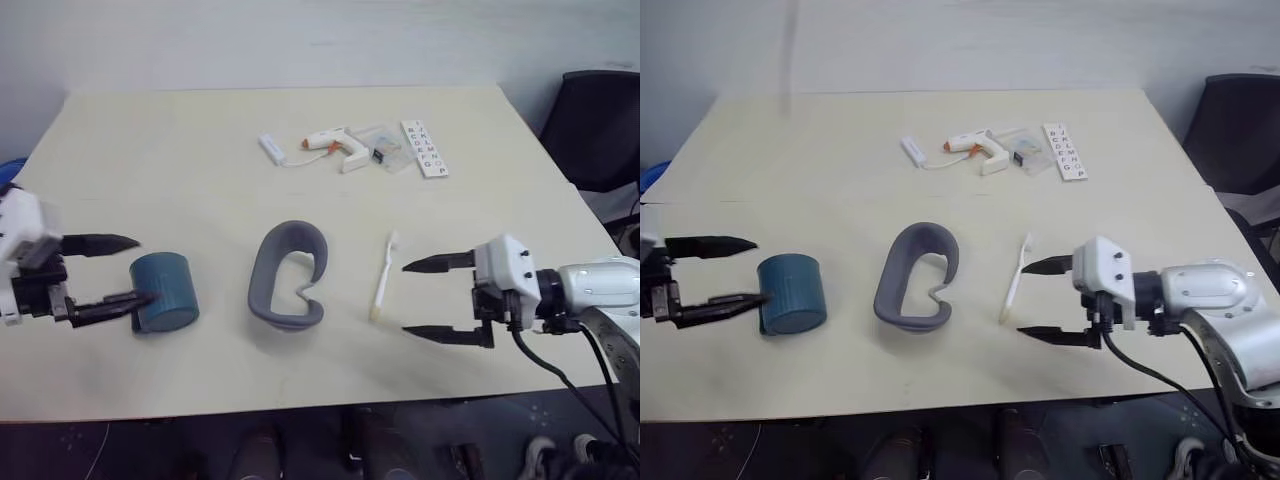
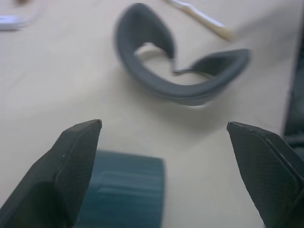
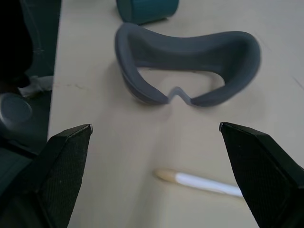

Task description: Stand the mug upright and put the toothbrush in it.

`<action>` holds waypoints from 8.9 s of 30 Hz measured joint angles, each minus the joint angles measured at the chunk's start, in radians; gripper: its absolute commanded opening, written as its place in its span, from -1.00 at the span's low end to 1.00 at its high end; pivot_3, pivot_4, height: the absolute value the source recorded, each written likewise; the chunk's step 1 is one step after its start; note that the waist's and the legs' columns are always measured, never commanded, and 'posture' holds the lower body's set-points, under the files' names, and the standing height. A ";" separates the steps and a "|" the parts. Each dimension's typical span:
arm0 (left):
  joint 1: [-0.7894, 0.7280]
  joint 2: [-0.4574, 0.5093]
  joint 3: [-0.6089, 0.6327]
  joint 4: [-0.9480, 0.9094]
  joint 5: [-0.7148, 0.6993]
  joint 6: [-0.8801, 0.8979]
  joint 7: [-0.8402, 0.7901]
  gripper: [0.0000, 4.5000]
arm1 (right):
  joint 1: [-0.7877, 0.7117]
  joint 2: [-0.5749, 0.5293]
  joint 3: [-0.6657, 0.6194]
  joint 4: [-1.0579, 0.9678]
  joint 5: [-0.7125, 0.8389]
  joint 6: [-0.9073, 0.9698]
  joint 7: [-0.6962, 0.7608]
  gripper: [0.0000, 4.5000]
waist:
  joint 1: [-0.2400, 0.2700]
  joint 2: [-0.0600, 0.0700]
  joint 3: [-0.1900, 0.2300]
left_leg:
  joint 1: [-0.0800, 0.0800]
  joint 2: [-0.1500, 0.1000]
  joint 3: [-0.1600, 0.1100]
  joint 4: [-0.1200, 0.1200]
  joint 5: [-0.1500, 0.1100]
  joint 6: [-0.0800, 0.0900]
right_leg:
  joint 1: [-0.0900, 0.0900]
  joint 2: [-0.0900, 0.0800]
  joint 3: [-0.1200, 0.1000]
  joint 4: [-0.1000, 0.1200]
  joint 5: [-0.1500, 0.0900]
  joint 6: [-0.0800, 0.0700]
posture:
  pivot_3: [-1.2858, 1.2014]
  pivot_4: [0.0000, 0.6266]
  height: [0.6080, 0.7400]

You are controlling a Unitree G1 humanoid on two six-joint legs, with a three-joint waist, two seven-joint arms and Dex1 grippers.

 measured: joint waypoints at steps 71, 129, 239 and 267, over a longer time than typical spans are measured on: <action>-0.600 -0.510 -0.649 0.165 0.195 -0.231 0.038 1.00 | 0.118 0.051 -0.220 0.324 -0.356 0.039 -0.439 0.99 | 0.005 -0.003 -0.002 | -0.001 0.004 0.019 0.012 -0.003 -0.001 | -0.010 0.020 0.031 0.014 0.000 0.001 | 0.03 -0.52 1.00; -0.194 -0.342 -0.077 0.298 0.057 0.618 0.840 0.55 | -0.207 0.007 -0.096 0.064 0.280 0.363 -0.097 1.00 | 0.013 0.000 -0.006 | 0.004 0.015 0.009 0.015 -0.014 -0.008 | -0.010 0.021 0.031 0.017 -0.005 -0.007 | 0.03 -0.52 1.00; -0.441 -0.648 -0.546 0.340 0.455 -0.140 0.751 0.88 | -0.151 0.339 -0.119 0.067 0.304 0.667 -0.950 1.00 | 0.008 -0.002 -0.006 | -0.001 0.015 0.021 0.016 -0.015 -0.005 | -0.013 0.025 0.035 0.008 0.000 0.000 | 0.03 -0.52 1.00; -0.163 -0.084 -0.073 -0.181 -0.147 0.141 0.135 0.95 | -0.225 0.541 -0.015 0.201 0.125 0.713 -1.082 1.00 | -0.016 -0.001 -0.005 | -0.001 0.014 0.021 0.014 -0.015 -0.006 | -0.013 0.029 0.036 0.006 0.000 -0.003 | 0.03 -0.52 1.00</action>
